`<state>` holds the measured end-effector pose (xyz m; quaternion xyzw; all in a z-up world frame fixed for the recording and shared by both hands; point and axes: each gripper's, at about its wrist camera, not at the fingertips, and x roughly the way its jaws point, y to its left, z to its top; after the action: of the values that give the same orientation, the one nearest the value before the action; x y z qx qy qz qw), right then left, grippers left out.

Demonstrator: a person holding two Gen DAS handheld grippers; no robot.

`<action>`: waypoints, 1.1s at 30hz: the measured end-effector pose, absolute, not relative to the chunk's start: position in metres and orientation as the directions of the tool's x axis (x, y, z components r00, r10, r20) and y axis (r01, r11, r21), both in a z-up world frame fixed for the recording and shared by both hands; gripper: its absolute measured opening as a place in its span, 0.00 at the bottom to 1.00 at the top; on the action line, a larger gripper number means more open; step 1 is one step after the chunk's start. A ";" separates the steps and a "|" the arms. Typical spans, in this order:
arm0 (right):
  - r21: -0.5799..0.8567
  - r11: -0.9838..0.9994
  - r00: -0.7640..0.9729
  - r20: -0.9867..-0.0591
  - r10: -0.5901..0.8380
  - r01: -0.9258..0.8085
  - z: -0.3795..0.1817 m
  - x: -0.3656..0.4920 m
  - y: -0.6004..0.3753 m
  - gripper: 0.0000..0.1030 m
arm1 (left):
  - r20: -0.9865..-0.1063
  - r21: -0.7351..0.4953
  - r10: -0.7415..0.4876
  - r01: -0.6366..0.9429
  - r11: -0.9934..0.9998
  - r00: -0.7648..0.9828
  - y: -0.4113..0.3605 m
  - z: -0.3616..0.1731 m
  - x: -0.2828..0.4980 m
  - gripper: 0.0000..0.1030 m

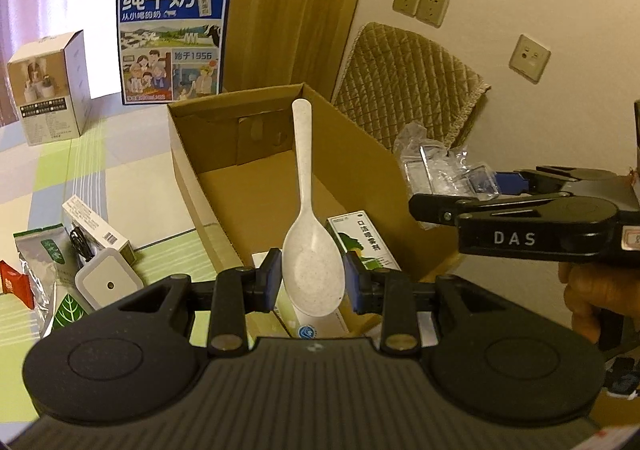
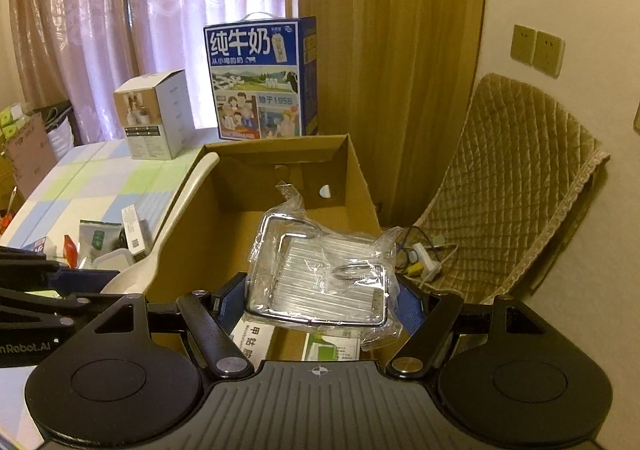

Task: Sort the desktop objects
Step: 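Carry the spoon with the left tool while the right tool carries the soap rack into the cardboard box, then open both tools to drop the spoon and soap rack into the cardboard box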

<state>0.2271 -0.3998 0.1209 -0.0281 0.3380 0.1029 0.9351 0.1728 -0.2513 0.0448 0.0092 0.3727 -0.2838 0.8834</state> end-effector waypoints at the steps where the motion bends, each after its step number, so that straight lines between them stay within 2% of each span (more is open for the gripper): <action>1: 0.021 0.978 0.749 -0.639 0.174 -0.209 0.120 0.229 -0.401 0.70 | -0.664 -0.200 -0.494 0.504 0.840 0.561 -0.251 0.043 0.175 0.27; 9: 0.019 0.979 0.745 -0.647 0.165 -0.202 0.117 0.236 -0.403 0.70 | -0.663 -0.215 -0.499 0.497 0.841 0.558 -0.260 0.029 0.186 0.27; 12: 0.018 0.979 0.742 -0.649 0.167 -0.205 0.116 0.237 -0.403 0.70 | -0.665 -0.200 -0.490 0.497 0.844 0.564 -0.259 0.027 0.185 0.31; 24: 0.045 0.966 0.710 -0.669 0.218 -0.255 0.107 0.251 -0.385 0.70 | -0.641 -0.199 -0.466 0.455 0.868 0.609 -0.223 0.034 0.162 0.33; 33: 0.066 0.970 0.736 -0.639 0.222 -0.236 0.117 0.245 -0.381 0.71 | -0.630 -0.216 -0.459 0.427 0.878 0.626 -0.204 0.038 0.151 0.37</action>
<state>0.2451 -0.3806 0.1173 -0.0096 0.3418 0.1229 0.9316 0.1511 -0.2042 0.0378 -0.0228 0.3556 -0.2456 0.9015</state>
